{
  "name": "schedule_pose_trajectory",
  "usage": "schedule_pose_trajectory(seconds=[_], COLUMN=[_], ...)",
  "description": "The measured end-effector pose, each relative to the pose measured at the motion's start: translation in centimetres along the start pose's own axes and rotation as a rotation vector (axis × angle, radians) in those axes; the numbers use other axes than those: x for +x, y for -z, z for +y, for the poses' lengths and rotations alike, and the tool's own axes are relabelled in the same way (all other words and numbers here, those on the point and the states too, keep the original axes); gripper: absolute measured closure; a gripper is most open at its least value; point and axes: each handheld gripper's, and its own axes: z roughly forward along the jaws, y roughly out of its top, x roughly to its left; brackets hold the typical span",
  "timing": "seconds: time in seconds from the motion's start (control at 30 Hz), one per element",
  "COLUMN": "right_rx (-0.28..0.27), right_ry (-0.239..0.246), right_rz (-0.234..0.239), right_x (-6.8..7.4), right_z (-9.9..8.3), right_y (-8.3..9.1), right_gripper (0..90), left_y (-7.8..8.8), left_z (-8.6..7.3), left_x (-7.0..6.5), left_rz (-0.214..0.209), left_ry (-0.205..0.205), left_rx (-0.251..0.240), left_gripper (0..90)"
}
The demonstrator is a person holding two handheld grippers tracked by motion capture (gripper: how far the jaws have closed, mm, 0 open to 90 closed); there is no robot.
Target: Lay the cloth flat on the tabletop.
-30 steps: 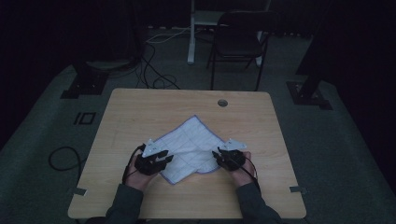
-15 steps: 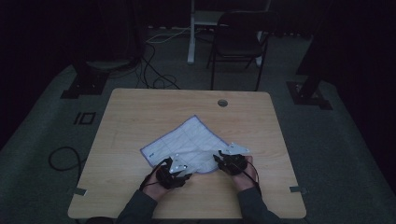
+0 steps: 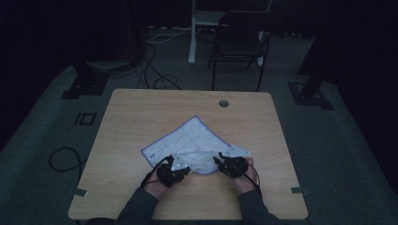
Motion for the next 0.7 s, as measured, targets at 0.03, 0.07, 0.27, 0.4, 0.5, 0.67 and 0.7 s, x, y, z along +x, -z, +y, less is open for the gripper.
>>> schedule_pose_trajectory(seconds=[0.03,0.07,0.27,0.4,0.5,0.67,0.7], right_rx=[0.000,0.000,-0.007,-0.016,-0.022,-0.029,-0.029], right_ry=[-0.002,-0.002,0.019,0.026,0.023,0.020,0.018], right_rz=[0.003,0.003,0.026,0.033,0.032,0.024,0.021], right_x=[0.2,0.2,0.9,1.2,1.2,0.9,0.8], right_z=[0.0,0.0,0.3,0.5,0.6,0.8,0.8], right_y=[0.0,0.0,-0.1,-0.2,-0.1,0.1,0.1], right_gripper=[68.1,68.1,67.7,66.8,65.5,64.9,64.9], left_y=[0.3,0.3,0.8,0.7,0.5,-0.2,-0.6], left_z=[0.4,0.4,1.7,2.3,2.6,2.6,2.5], left_x=[0.4,0.4,1.9,3.1,4.4,6.9,7.8], left_rz=[-0.003,-0.003,-0.004,-0.010,-0.007,0.022,0.032], left_ry=[0.010,0.010,0.024,0.037,0.065,0.107,0.123], left_rx=[-0.012,-0.012,-0.026,-0.030,-0.029,-0.007,0.002], left_gripper=[87.9,87.9,87.8,87.8,87.8,87.5,87.5])
